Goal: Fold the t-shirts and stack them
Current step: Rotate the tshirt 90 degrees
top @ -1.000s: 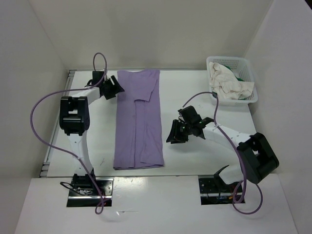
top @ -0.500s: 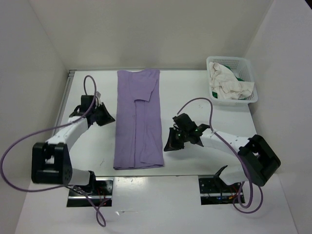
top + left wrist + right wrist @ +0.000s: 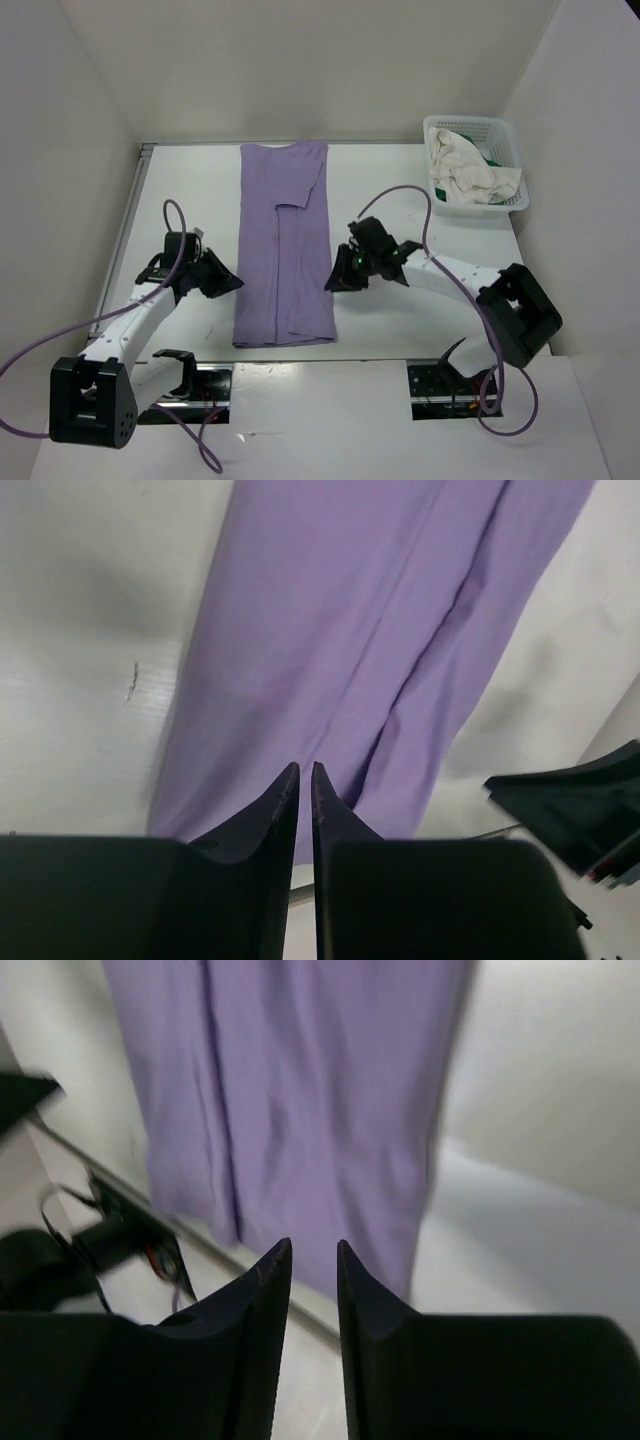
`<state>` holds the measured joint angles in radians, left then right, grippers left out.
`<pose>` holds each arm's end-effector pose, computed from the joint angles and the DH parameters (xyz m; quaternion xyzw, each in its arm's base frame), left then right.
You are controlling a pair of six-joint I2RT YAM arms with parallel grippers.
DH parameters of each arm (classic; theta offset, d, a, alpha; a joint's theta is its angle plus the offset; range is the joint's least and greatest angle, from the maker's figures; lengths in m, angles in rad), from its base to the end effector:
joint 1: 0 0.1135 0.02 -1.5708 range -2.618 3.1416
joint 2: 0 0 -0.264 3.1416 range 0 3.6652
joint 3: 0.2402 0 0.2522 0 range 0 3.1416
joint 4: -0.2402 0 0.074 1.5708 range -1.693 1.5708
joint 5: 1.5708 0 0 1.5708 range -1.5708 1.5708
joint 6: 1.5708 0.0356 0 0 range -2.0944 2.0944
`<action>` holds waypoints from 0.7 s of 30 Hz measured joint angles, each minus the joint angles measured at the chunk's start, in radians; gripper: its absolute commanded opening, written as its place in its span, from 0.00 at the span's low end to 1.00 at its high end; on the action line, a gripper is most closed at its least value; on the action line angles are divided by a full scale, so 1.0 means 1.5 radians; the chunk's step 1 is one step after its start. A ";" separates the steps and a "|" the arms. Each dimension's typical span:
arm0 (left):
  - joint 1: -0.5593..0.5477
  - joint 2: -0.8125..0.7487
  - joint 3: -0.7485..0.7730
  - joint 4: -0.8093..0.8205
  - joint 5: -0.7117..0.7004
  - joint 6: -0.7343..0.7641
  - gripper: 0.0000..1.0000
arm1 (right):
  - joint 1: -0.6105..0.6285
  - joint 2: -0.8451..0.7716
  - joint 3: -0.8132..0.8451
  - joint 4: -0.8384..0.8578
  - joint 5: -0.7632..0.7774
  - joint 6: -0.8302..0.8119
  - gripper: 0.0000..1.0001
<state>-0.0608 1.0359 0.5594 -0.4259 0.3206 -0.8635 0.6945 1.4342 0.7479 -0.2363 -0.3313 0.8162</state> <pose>0.1964 -0.0232 0.1970 -0.3161 0.8789 -0.2793 0.2226 0.2051 0.1859 0.1804 0.0045 0.9364 0.3291 0.1215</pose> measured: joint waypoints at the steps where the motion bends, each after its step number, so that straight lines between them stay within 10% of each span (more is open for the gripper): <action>1: 0.000 0.000 0.001 0.009 0.000 -0.003 0.16 | -0.017 0.017 0.030 -0.003 0.001 -0.012 0.24; 6: 0.000 0.040 0.052 0.060 0.000 -0.001 0.11 | -0.135 0.152 0.232 0.002 0.010 -0.086 0.05; 12: 0.000 0.052 0.050 0.082 0.004 0.000 0.18 | -0.232 0.372 0.470 0.008 0.021 -0.136 0.31; 21: 0.000 0.023 0.047 0.080 0.023 0.002 0.37 | -0.249 0.586 0.666 -0.033 0.021 -0.158 0.36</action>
<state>-0.0612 1.0706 0.6300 -0.3061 0.3553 -0.8612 0.3202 2.3138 1.7470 -0.2859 -0.3004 0.5785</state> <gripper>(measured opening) 0.324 0.355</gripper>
